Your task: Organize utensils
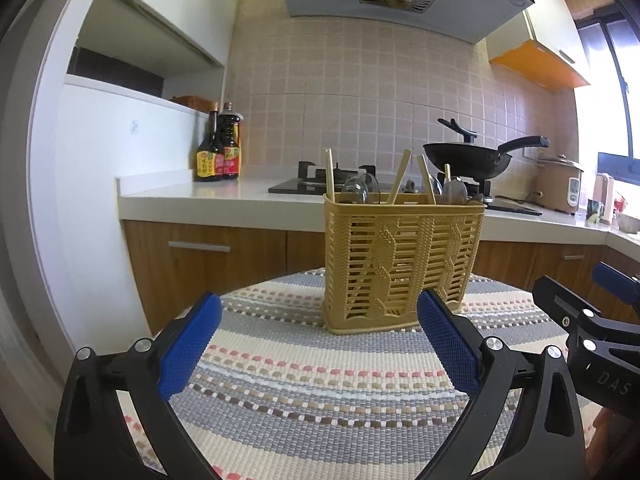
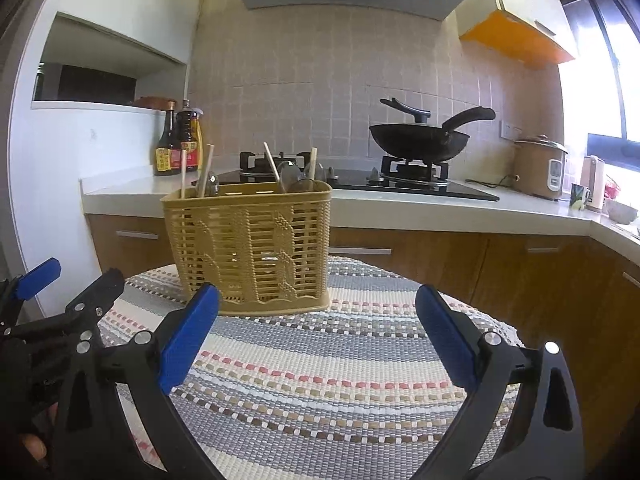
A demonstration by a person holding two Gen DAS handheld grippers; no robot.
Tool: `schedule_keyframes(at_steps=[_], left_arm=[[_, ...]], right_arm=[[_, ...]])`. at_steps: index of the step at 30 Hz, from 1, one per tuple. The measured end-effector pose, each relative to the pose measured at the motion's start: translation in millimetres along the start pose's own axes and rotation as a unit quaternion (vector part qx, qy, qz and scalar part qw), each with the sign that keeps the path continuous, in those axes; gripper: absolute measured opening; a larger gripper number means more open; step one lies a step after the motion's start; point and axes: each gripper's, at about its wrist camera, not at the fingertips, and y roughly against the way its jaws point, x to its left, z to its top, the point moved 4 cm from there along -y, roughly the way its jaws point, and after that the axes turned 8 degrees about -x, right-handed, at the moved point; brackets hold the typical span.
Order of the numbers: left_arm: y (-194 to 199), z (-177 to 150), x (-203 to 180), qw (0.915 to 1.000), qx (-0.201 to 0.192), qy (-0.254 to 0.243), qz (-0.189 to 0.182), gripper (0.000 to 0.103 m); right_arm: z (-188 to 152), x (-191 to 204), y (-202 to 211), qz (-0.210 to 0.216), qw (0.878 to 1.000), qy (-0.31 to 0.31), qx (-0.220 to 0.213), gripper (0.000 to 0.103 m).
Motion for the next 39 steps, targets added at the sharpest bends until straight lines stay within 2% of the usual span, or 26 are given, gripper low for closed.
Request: schedule_keyframes(at_steps=[9, 32, 39], left_arm=[[-0.2, 0.0, -2.2, 1.0, 0.001, -0.009, -0.001, 0.095], [-1.3, -0.5, -6.9, 0.9999, 0.004, -0.016, -0.004, 0.095], [-3.5, -0.7, -3.4, 0.9999, 0.01, -0.002, -0.001, 0.095]], right_arm=[[-3.3, -0.7, -7.4, 0.011, 1.0, -0.008, 0.023, 0.094], [-1.4, -6.6, -4.6, 0.005, 1.0, -0.027, 0.015, 0.095], [-1.6, -9.0, -5.6, 0.005, 0.999, -0.036, 0.018, 0.095]])
